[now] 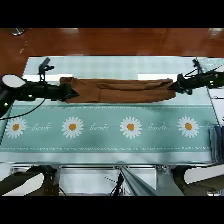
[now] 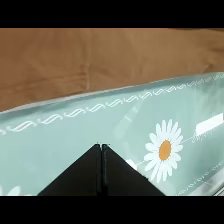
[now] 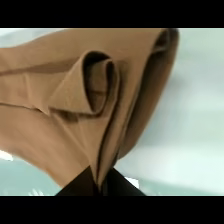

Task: Fold the shirts.

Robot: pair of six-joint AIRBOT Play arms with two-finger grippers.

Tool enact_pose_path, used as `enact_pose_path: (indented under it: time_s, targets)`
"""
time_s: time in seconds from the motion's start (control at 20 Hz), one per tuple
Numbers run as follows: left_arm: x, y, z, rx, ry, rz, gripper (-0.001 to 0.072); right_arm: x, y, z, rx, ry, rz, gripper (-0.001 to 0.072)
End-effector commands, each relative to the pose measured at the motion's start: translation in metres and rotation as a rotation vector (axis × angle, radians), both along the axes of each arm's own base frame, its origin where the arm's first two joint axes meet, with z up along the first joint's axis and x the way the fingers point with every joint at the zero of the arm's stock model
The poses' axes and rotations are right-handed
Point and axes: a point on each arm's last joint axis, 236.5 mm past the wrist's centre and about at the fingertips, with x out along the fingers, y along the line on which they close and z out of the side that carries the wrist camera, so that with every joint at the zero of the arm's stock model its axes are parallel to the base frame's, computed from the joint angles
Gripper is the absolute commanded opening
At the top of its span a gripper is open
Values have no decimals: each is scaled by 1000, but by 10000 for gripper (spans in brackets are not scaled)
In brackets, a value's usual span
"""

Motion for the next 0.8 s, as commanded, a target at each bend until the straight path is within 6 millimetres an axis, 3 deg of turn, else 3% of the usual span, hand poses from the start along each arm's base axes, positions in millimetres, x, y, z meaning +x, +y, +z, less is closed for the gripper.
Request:
enact_pose_path:
  time_s: [0.0, 0.2, 0.4, 0.6, 0.75]
  targets:
    - [-3, -43, -1, 11, -44, -59, 21, -46, -18, 54, -200, -67, 84, 29]
    - [7, -122, -20, 64, -69, -133, 21, -101, 5, 115, -251, -219, 57, 28]
    - [5, -224, -32, 28, -37, -274, 21, -148, 35, 142, -217, -308, 7, 29]
    - [-45, -312, -53, -32, 88, -412, 22, -170, 57, 162, -174, -380, 16, 29]
    - [-111, -359, -71, -102, 234, -500, 22, -172, 60, 168, -162, -394, 7, 29]
